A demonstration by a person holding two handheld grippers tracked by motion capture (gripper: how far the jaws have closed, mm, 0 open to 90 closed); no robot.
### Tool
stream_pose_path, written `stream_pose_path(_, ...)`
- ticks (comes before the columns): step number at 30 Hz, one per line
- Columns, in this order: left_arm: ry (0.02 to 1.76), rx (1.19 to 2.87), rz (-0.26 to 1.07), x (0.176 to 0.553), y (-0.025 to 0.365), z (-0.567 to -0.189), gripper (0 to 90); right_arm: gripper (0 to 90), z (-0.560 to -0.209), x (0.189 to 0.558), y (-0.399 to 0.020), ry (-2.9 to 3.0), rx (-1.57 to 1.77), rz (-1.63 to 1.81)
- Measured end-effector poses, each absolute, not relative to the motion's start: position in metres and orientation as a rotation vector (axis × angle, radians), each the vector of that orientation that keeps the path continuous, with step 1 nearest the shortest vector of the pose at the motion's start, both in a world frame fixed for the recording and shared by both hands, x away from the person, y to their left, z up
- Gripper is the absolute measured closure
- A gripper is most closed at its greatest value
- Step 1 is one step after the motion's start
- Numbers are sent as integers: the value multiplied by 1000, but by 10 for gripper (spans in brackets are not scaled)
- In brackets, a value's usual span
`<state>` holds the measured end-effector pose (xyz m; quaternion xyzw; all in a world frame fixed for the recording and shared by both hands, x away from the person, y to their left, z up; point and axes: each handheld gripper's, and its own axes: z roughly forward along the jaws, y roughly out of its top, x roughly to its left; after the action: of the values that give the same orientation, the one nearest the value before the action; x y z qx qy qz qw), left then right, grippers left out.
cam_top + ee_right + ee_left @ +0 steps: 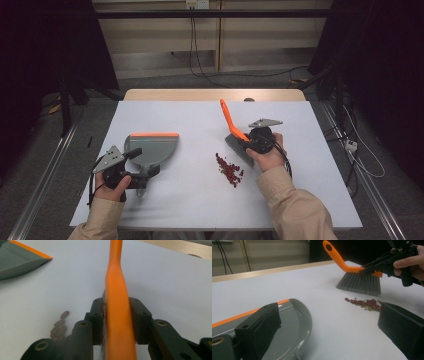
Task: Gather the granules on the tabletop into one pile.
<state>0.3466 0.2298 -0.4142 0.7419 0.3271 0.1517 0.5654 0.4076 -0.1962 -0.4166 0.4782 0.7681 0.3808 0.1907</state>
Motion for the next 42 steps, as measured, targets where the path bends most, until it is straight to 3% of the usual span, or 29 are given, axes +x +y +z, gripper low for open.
stream_pose_path(24,774,1749,360,347,230,-415,42,704,-425,418,-203,2237,1448,1060)
stream_pose_path(42,793,1743,369,350,233,-416,42,708,-428,453,-193,2320,909,1271)
